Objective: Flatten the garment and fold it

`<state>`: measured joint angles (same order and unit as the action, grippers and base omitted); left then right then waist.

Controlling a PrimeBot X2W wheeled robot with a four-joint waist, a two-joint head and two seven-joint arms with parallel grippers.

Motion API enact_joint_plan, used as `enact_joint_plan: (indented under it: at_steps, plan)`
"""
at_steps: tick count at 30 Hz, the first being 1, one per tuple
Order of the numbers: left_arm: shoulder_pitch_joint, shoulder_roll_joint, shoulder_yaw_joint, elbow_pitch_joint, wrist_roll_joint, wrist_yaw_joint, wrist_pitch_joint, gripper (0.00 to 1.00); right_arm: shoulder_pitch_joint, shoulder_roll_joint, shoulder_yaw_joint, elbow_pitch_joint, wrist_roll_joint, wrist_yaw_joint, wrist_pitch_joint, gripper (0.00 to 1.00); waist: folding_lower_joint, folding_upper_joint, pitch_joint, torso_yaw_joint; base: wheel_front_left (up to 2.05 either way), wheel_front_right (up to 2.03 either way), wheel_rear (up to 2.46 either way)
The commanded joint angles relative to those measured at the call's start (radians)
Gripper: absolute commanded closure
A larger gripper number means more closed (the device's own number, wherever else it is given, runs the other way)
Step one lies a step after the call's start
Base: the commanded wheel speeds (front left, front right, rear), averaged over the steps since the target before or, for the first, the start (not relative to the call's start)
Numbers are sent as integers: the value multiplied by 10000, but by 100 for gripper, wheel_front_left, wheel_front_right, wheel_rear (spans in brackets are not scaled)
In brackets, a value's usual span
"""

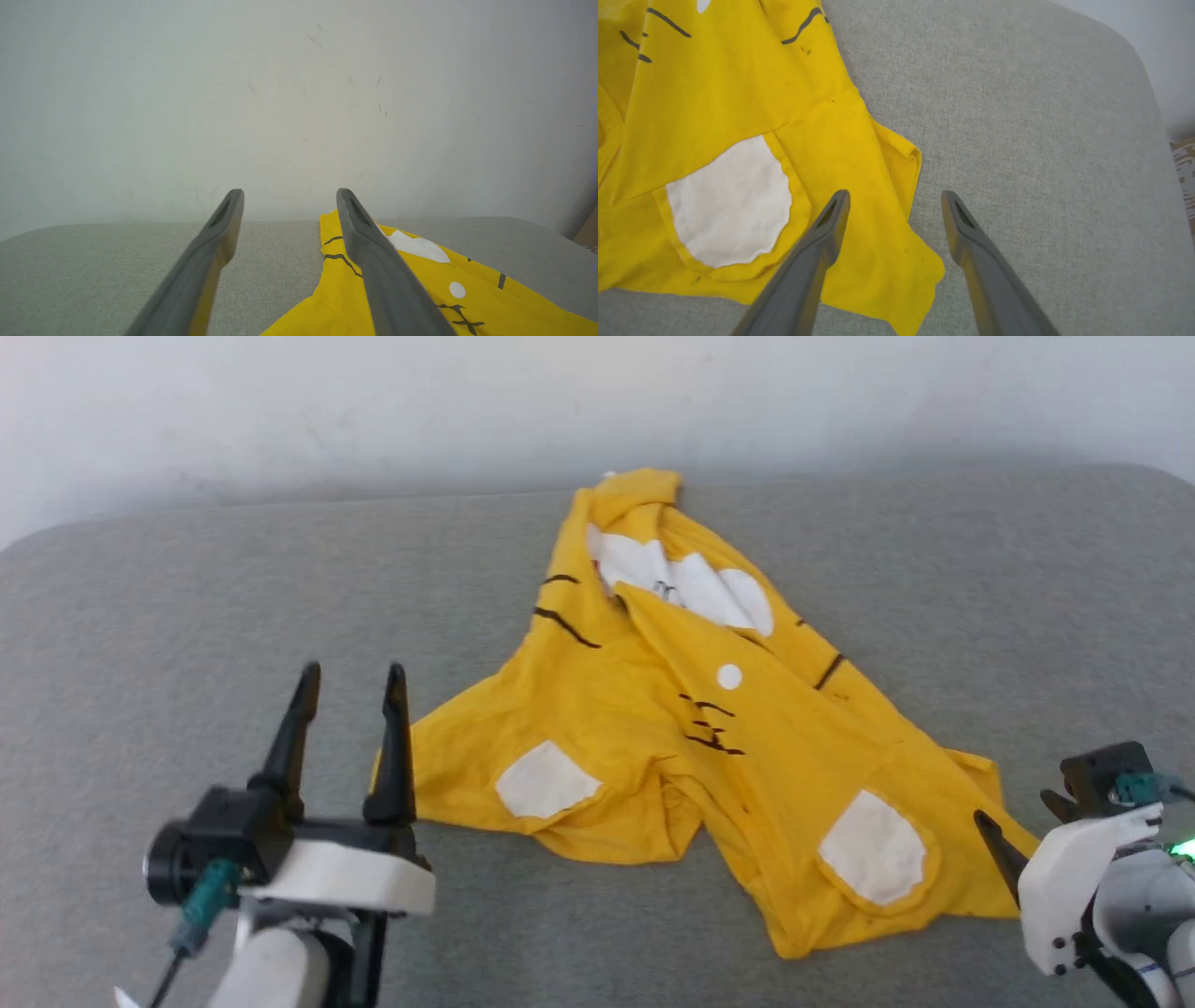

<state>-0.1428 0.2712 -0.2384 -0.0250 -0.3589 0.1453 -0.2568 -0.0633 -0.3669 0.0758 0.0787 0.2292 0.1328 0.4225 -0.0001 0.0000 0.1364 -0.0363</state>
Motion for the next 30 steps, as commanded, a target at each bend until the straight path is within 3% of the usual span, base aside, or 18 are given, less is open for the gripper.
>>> enact_joint_plan:
  at_steps: [1, 9, 10, 22, 27, 28, 29, 30]
  plan:
    - [314, -176, -38, -142, 52, 75, -48, 0, -280, -186, 29, 264, 236, -21, 369, 0, 1, 0, 12, 908, 0, 0, 0]
    - [760, -724, -211, 302, 109, -209, -48, 0, -921, -782, 705, 2091, 319, -21, 564, 3, 1, 0, 331, 1806, 0, 0, 0]
    - [765, -766, -232, 404, 110, -265, -48, 0, -949, -803, 752, 2323, 279, -21, 513, 100, 1, 0, 355, 1858, 0, 0, 0]
    - [609, -1092, -139, 995, 229, -699, -49, 0, -2278, -2102, 376, 3680, -846, -21, -851, 100, 1, 0, 388, 2035, 0, 0, 0]
    - [535, -1186, -209, 1368, 235, -845, -49, 0, -2661, -2257, 515, 4300, -1052, -21, -1053, 100, 1, 0, 387, 1940, 0, 0, 0]
    - [521, -1186, -236, 1499, 218, -879, -47, 0, -2687, -2156, 563, 4448, -1037, -21, -1148, 16, 1, 0, 380, 1884, 0, 0, 0]
    - [502, -1189, -248, 1620, 191, -908, -47, 0, -2672, -1989, 692, 4580, -915, -21, -1208, 0, 1, 0, 362, 1819, 0, 0, 0]
    - [502, -1189, -248, 1620, 191, -908, -47, 0, -2672, -1989, 692, 4580, -915, -21, -1208, 0, 1, 0, 362, 1819, 0, 0, 0]
